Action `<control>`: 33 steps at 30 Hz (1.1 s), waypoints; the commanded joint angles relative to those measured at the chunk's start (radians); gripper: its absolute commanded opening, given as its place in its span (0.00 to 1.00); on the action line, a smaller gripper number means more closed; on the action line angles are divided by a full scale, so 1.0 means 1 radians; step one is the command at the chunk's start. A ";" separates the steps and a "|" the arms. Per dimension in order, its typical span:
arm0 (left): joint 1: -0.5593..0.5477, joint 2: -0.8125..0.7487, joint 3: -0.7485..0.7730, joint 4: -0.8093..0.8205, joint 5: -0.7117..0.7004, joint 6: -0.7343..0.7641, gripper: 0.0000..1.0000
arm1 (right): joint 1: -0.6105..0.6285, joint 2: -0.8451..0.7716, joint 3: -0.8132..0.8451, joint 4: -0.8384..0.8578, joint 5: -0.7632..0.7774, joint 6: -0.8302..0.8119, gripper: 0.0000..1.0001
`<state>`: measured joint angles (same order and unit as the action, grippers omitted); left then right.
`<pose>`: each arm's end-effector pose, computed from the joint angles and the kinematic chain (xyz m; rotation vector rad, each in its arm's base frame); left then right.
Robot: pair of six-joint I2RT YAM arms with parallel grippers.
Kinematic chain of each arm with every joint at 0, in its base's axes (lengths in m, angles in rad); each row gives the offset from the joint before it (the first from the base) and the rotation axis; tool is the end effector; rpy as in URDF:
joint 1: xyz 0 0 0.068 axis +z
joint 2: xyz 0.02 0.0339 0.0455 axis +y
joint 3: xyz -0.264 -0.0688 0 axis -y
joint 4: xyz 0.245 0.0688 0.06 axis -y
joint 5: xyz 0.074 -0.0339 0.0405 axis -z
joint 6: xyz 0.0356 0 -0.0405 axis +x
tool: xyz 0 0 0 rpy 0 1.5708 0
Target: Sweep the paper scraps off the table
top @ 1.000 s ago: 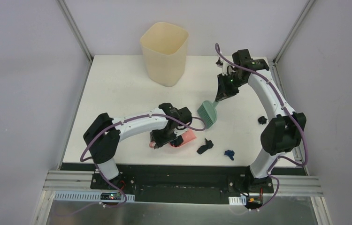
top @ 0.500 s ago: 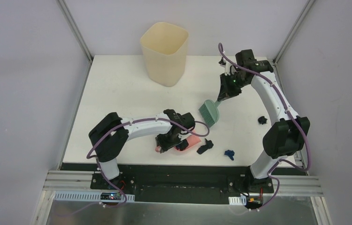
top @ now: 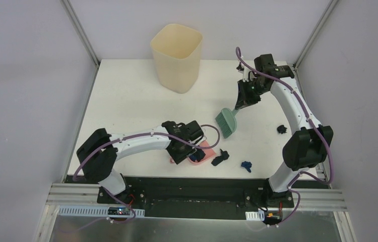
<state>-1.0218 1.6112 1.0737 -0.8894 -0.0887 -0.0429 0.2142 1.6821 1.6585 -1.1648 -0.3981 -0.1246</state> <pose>0.1527 -0.2436 0.1951 1.3892 2.6282 0.0049 0.3249 0.0848 0.3310 -0.5639 2.6665 0.5724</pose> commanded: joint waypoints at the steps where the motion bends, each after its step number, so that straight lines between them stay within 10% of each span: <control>1: -0.007 -0.074 -0.011 0.077 0.010 -0.016 0.45 | -0.008 -0.054 0.001 0.015 -0.015 0.002 0.00; 22: -0.012 -0.081 0.132 -0.174 -0.051 -0.029 0.16 | -0.016 -0.055 -0.002 0.023 -0.047 0.000 0.00; 33: -0.010 -0.138 0.284 -0.510 -0.452 -0.222 0.12 | 0.149 0.163 0.294 -0.011 -0.226 0.069 0.00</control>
<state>-1.0225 1.4830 1.3281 -1.2598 -0.3614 -0.1905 0.2687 1.7428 1.8194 -1.1877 -0.4915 -0.1097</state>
